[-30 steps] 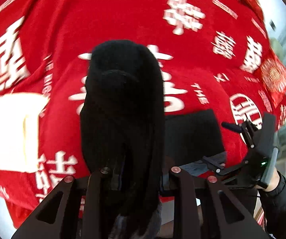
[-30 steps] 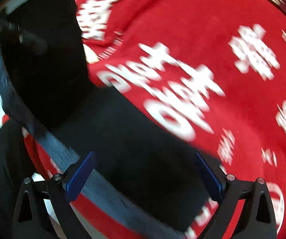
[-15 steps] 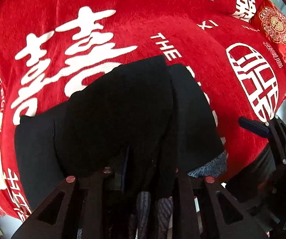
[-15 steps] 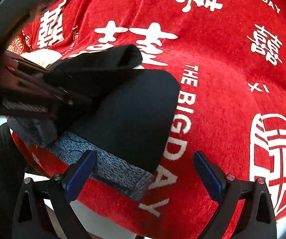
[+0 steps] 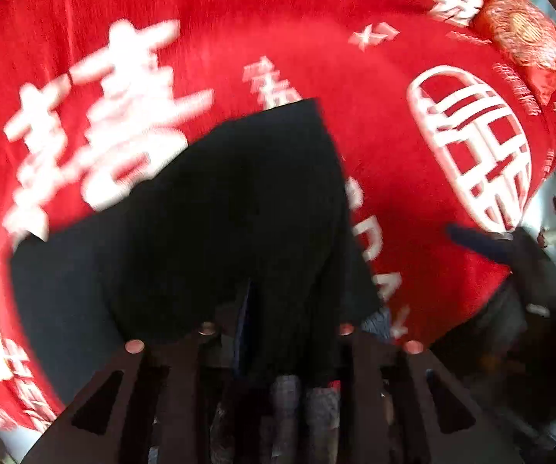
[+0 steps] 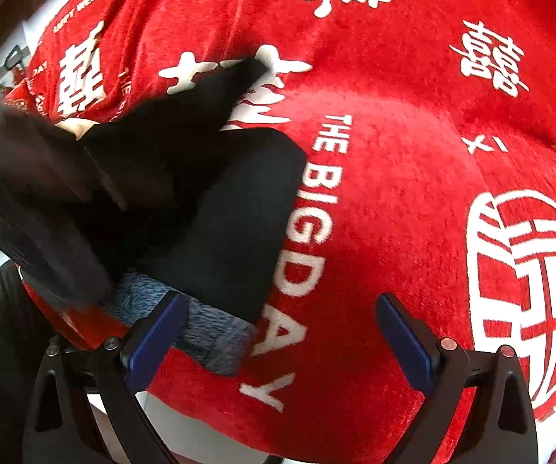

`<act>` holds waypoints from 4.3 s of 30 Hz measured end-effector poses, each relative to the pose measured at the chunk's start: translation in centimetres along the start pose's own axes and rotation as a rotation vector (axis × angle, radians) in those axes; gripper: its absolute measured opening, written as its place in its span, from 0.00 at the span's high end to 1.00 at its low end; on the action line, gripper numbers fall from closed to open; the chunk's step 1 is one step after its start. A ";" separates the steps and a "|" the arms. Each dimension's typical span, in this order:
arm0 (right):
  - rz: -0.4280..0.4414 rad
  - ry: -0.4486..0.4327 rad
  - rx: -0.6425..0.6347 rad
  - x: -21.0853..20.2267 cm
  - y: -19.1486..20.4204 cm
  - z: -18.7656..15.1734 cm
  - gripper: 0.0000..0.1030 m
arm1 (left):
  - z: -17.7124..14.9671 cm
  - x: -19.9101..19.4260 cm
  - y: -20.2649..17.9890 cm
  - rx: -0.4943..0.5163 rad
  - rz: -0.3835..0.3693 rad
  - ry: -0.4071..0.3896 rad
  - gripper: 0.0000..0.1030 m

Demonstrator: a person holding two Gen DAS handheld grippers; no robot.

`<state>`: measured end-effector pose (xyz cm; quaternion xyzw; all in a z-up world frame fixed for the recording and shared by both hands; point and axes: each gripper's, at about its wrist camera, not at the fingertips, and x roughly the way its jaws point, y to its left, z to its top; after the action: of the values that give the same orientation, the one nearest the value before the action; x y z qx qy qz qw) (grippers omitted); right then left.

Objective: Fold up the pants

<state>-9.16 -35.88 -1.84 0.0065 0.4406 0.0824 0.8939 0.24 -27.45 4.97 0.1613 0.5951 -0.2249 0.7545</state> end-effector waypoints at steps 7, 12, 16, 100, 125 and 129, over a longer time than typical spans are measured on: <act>-0.035 -0.028 0.004 -2.5 -1.4 0.1 0.04 | -0.6 -6.1 -1.2 0.049 -0.127 -0.100 0.23; -0.062 -0.096 -0.029 -5.5 -0.9 1.5 0.04 | -2.4 -12.1 2.6 -0.001 -0.226 -0.244 0.17; 0.024 -0.160 -0.085 -7.3 1.2 2.7 0.04 | -4.1 -10.7 7.5 -0.101 -0.140 -0.220 0.15; 0.010 0.014 -0.278 0.9 11.0 9.3 0.00 | -12.8 -2.5 18.5 -0.335 -0.101 -0.176 0.00; 0.303 0.103 0.201 5.7 0.8 3.5 0.00 | -10.8 -0.1 17.6 -0.332 -0.096 -0.176 0.00; 0.374 0.125 0.207 6.3 1.8 3.4 0.00 | -11.3 -0.1 17.7 -0.339 -0.112 -0.207 0.00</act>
<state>-2.99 -32.90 -4.53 0.1748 0.4924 0.2012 0.8286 0.32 -6.67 1.94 -0.0254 0.5518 -0.1784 0.8143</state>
